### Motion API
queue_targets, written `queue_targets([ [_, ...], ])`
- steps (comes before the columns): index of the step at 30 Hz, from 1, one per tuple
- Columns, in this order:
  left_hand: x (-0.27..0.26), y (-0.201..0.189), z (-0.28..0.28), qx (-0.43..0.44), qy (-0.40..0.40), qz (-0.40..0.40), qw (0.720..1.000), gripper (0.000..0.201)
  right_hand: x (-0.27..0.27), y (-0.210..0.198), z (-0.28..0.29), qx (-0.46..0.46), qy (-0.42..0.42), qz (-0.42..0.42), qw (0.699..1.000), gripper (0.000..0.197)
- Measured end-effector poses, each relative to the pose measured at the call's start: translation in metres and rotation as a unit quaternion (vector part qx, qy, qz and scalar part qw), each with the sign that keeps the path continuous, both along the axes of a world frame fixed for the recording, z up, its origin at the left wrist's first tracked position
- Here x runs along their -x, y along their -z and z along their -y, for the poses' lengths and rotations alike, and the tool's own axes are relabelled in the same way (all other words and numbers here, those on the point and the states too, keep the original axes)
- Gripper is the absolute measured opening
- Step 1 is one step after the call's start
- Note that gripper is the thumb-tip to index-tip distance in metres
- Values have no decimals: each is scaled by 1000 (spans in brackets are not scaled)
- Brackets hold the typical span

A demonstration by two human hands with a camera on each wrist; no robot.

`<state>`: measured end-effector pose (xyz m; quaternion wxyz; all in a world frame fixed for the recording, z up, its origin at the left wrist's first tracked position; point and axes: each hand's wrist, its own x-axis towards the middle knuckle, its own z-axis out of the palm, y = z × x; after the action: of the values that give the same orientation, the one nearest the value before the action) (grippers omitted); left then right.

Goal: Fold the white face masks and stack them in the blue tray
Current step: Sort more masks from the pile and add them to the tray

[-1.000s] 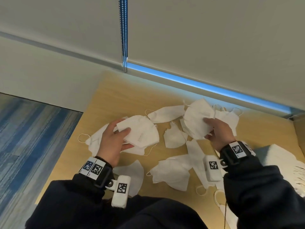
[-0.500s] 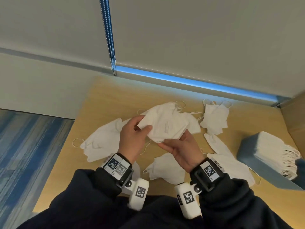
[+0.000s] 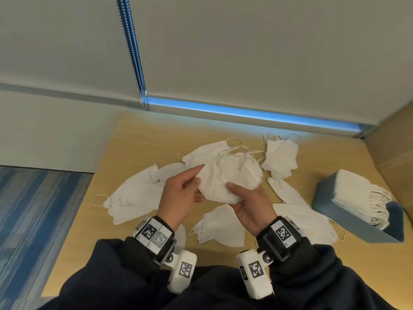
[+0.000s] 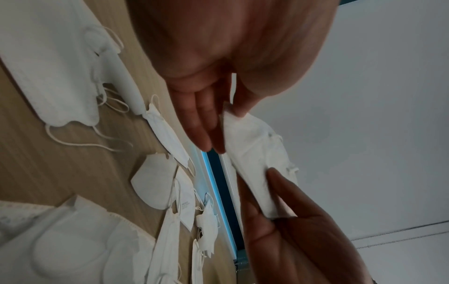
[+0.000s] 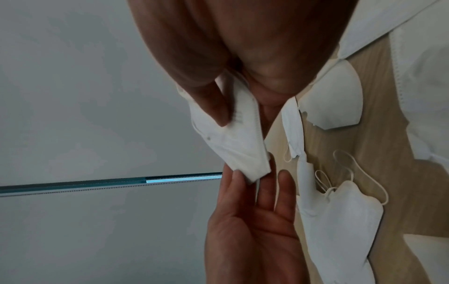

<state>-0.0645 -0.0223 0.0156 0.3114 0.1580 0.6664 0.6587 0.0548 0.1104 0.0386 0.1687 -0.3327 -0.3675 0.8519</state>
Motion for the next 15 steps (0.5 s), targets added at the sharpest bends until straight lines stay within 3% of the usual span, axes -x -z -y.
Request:
queue_targets([
  [5, 0, -4, -3, -7, 26, -13, 1000, 37, -10, 0, -3, 11, 30, 0, 999, 43],
  [15, -7, -13, -20, -22, 105, -62, 992, 38, -40, -1, -17, -15, 43, 42, 998, 38],
])
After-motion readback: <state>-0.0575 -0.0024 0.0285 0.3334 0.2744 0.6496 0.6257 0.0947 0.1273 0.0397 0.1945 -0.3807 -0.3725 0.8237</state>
